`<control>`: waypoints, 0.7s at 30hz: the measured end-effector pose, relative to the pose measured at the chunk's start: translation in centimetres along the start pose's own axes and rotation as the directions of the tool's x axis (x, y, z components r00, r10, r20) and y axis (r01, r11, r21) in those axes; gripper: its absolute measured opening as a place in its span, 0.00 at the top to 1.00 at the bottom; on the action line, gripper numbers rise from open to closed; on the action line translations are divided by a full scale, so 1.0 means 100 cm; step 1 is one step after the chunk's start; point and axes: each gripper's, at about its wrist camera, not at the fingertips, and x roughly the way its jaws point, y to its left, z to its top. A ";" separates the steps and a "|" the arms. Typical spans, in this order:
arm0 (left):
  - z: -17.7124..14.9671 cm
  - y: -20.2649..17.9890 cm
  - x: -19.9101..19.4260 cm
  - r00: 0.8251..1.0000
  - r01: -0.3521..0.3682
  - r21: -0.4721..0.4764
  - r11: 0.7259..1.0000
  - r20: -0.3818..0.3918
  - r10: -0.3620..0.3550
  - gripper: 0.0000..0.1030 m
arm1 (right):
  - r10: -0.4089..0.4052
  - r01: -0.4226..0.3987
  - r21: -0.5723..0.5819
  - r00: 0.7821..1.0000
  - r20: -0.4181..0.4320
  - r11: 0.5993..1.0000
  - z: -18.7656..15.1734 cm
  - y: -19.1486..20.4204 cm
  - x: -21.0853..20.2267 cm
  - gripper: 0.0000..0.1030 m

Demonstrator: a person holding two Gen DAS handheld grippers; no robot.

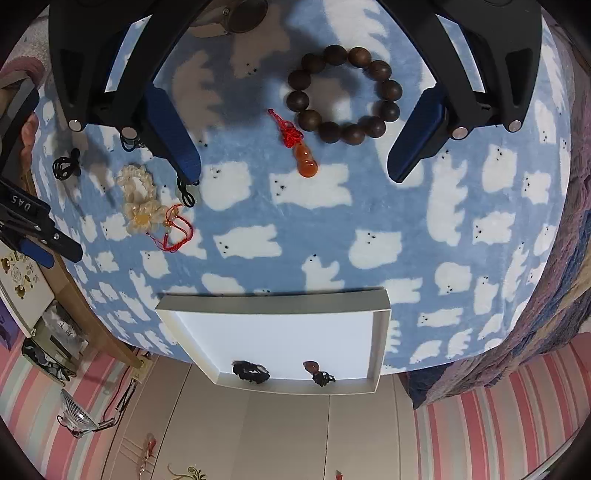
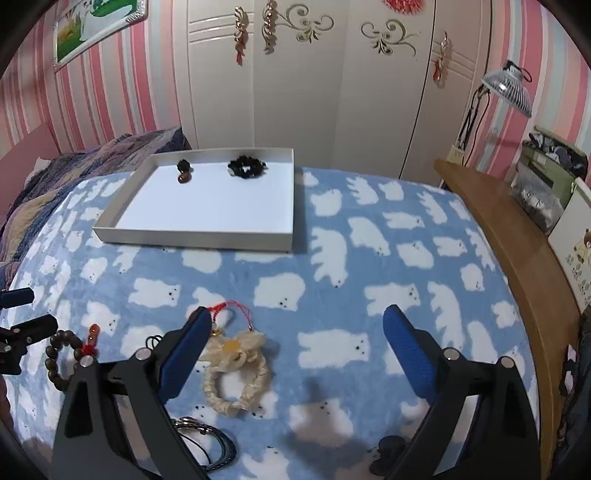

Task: Organize jewelry
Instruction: 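Withdraw both tools from the tray back over the blanket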

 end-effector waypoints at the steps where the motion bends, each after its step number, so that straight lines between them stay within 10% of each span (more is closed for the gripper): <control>1: 0.000 0.000 0.001 1.000 0.001 -0.002 1.000 -0.004 -0.001 0.03 | 0.004 -0.004 0.005 1.000 -0.004 1.000 -0.001 -0.001 0.002 0.09; 21: -0.016 -0.011 0.026 0.996 0.021 0.016 1.000 -0.085 -0.020 0.15 | 0.004 -0.005 -0.020 0.998 -0.058 1.000 -0.004 0.011 0.026 0.09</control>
